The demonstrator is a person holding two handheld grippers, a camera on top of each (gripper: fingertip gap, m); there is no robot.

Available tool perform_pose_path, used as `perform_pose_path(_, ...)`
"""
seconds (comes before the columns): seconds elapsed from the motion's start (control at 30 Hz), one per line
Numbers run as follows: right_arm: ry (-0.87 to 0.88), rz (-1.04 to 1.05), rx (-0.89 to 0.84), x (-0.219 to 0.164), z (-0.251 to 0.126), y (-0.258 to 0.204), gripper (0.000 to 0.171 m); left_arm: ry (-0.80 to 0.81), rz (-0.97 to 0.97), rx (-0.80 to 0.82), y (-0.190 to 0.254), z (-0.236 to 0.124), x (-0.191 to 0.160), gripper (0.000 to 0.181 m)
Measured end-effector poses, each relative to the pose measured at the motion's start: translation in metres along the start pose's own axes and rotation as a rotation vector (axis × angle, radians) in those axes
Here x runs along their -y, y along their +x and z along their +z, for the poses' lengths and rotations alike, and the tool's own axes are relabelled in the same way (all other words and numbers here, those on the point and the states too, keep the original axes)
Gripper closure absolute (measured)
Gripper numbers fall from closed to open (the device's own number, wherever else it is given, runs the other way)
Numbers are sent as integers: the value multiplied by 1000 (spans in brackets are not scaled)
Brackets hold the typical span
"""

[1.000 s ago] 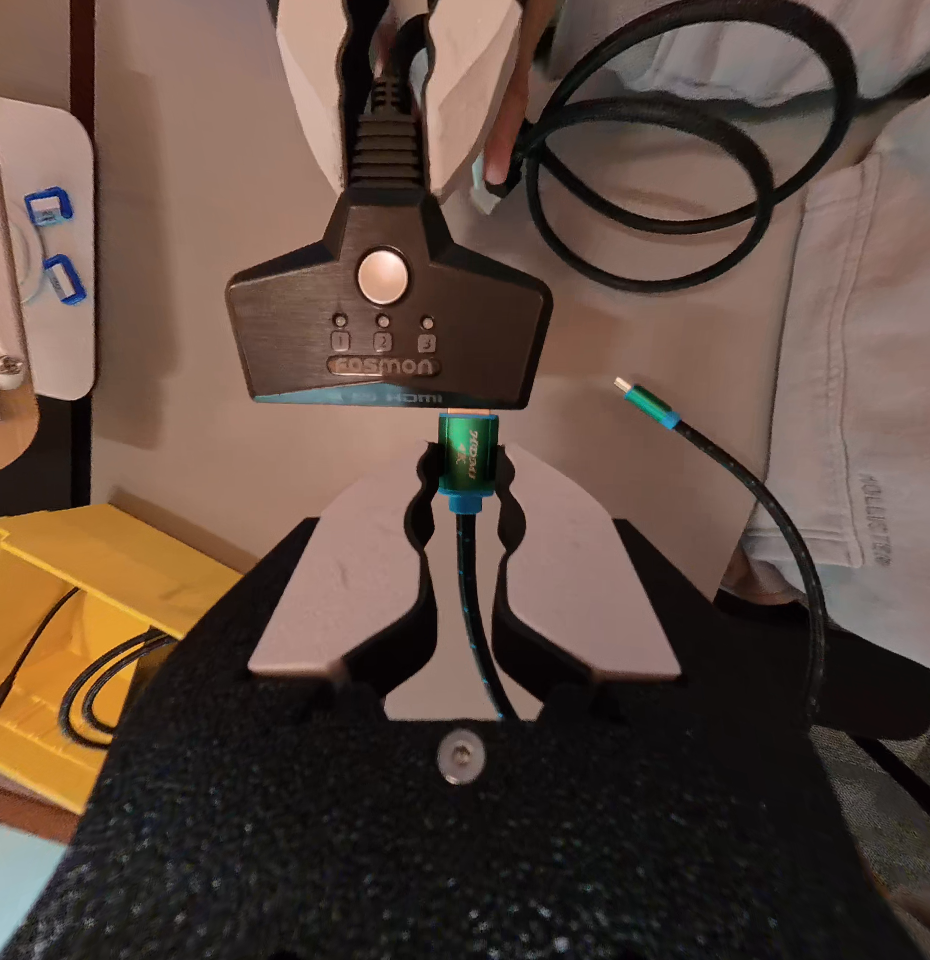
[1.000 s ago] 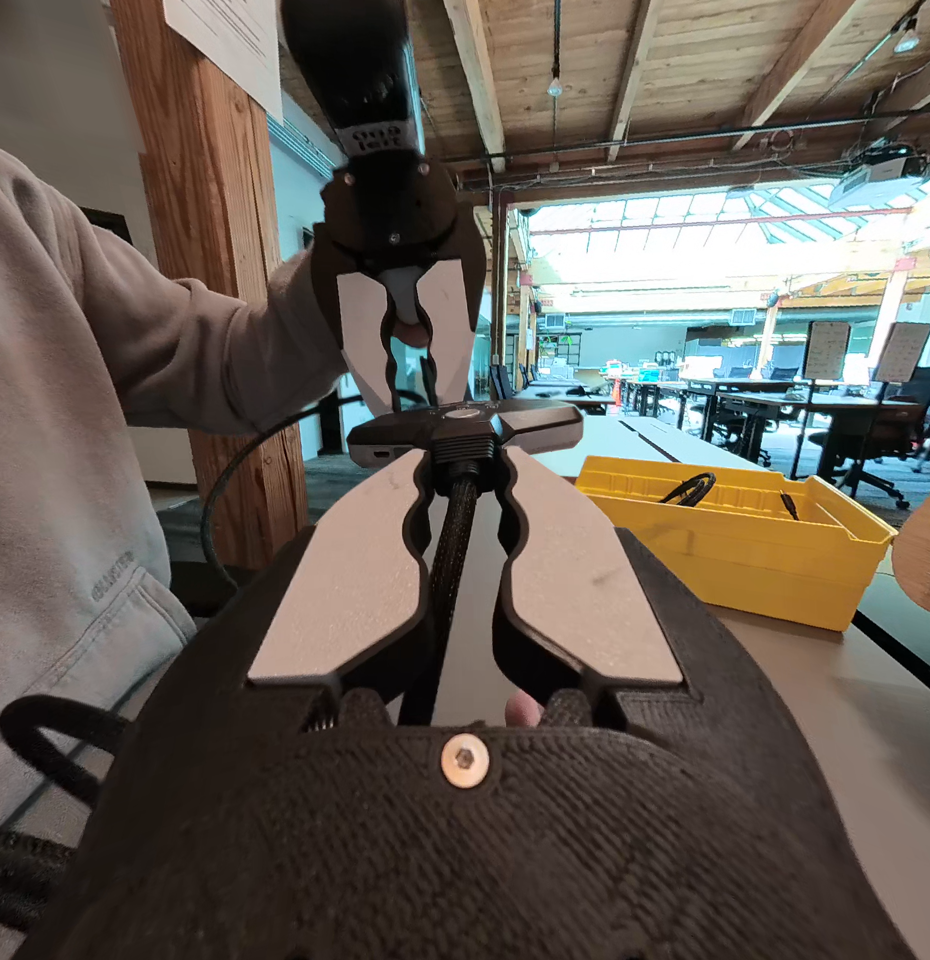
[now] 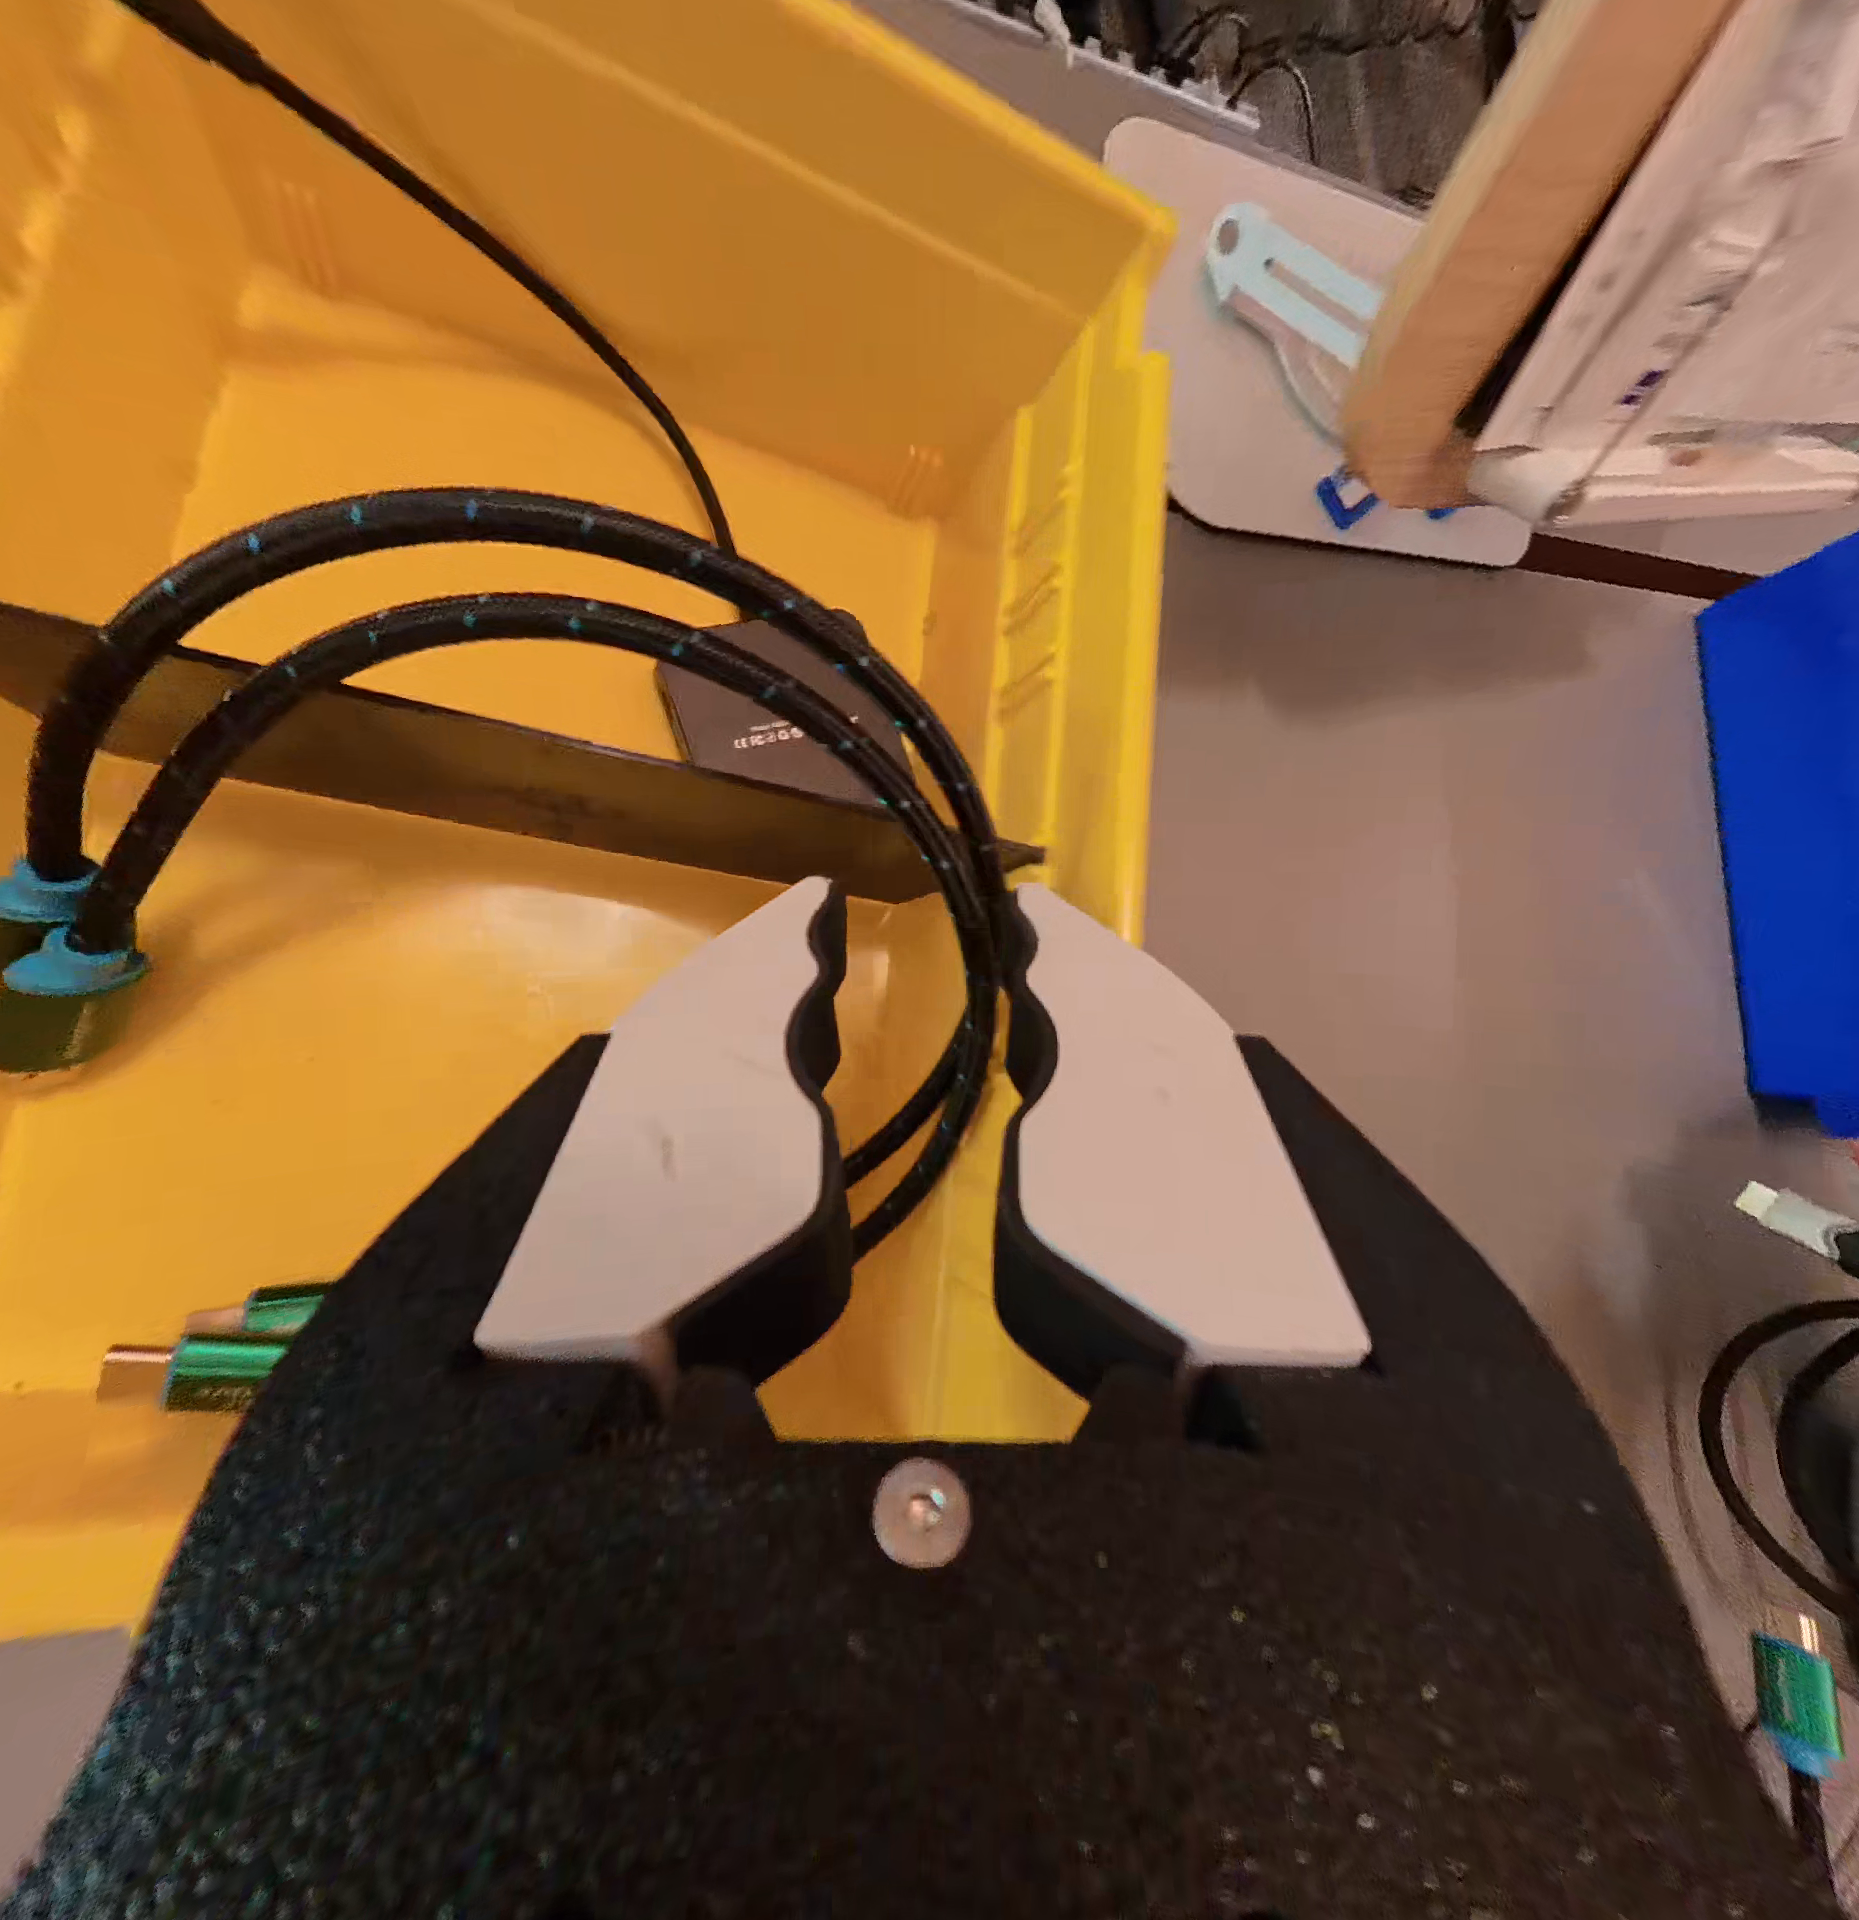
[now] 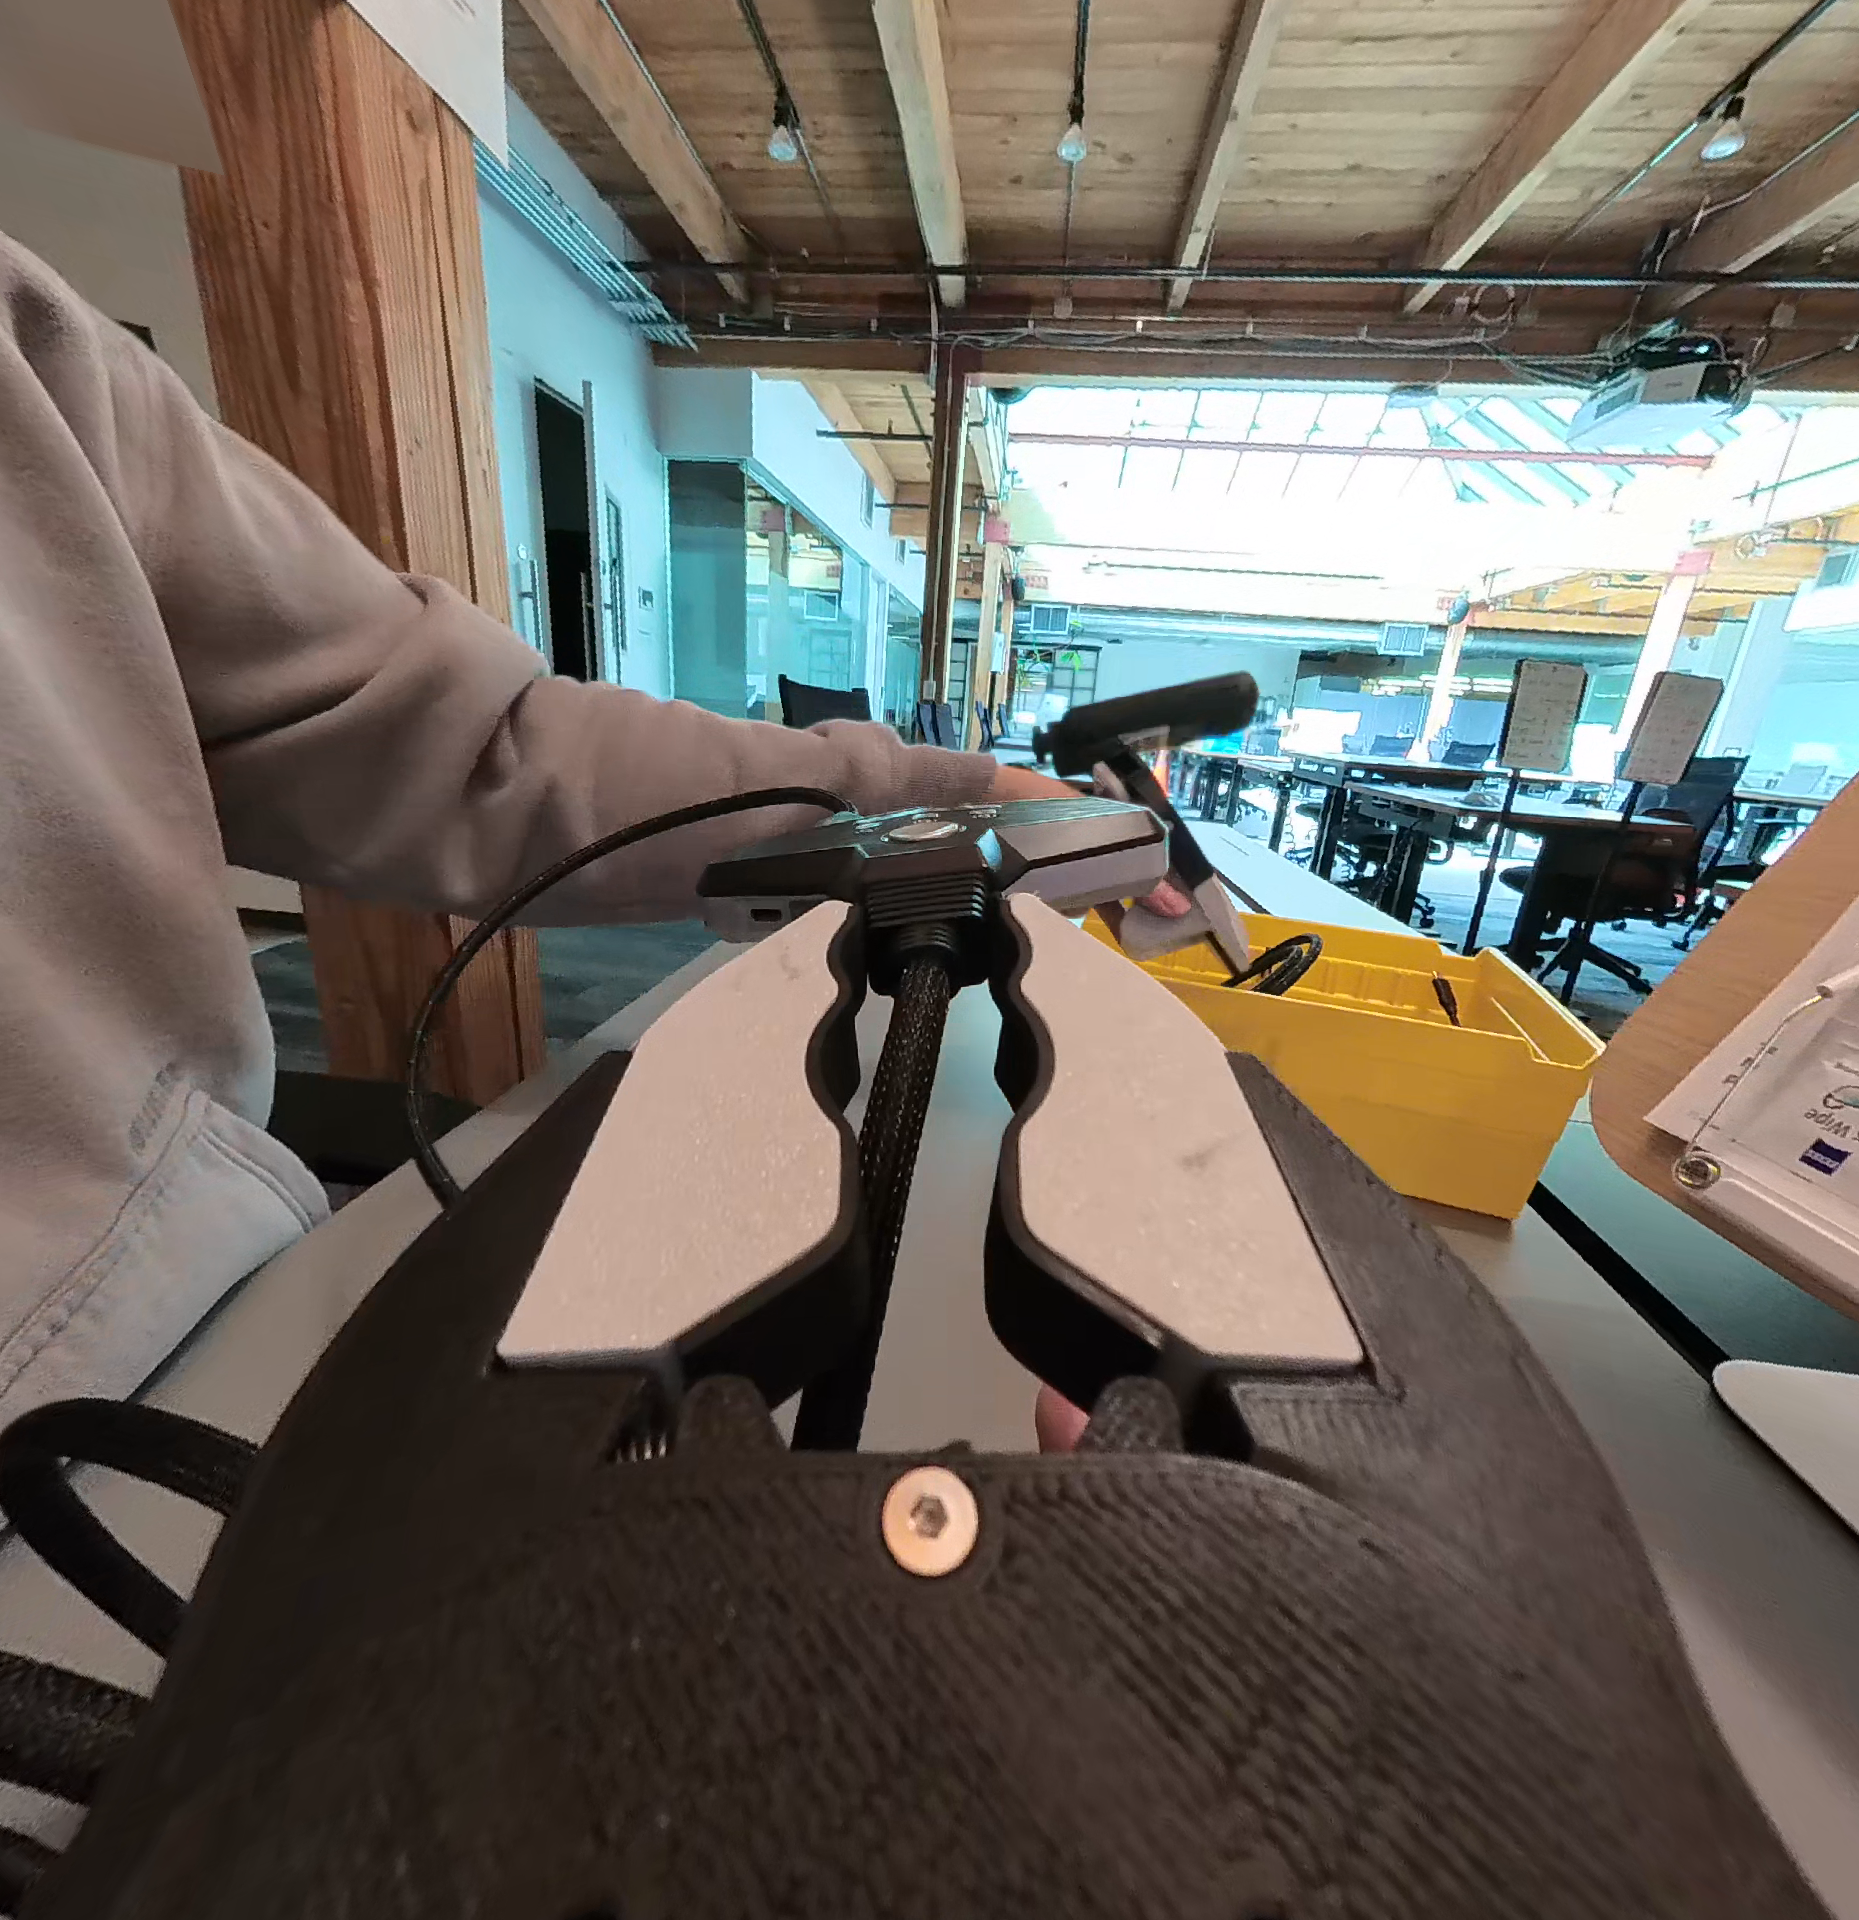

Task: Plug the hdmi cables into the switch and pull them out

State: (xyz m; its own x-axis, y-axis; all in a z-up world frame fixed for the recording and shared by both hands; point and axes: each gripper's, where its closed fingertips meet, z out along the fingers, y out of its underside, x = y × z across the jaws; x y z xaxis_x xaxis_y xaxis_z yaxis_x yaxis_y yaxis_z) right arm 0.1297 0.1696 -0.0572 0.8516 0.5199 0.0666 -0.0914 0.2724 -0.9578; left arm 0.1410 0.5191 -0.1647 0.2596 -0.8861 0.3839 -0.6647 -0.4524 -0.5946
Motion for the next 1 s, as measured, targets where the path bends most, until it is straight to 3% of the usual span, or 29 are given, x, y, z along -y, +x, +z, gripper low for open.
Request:
perform_pose_path(0.13, 6, 7, -1, -1, -1, 1, 149, 8, -41, -58, -1, 15, -4, 163)
perform_pose_path(0.27, 5, 11, -6, -3, -3, 3, 149, 14, -62, -152, 6, 5, -9, 172)
perform_pose_path(0.47, 11, 9, -7, 0, -5, 3, 149, -27, -65, -228, 12, -57, -9, 174)
perform_pose_path(0.67, 6, 1, 2, 1, -3, 1, 149, -3, 65, -223, 31, -129, -5, 175)
perform_pose_path(0.77, 12, -6, 6, 4, -3, -1, 149, 30, 212, -217, 58, -156, -6, 175)
perform_pose_path(0.87, 33, -12, 8, 10, -7, -2, 149, 96, 482, -216, 103, -176, -9, 174)
perform_pose_path(1.0, 88, -42, 4, 32, -22, -4, 149, 60, 899, -221, 165, -169, -46, 175)
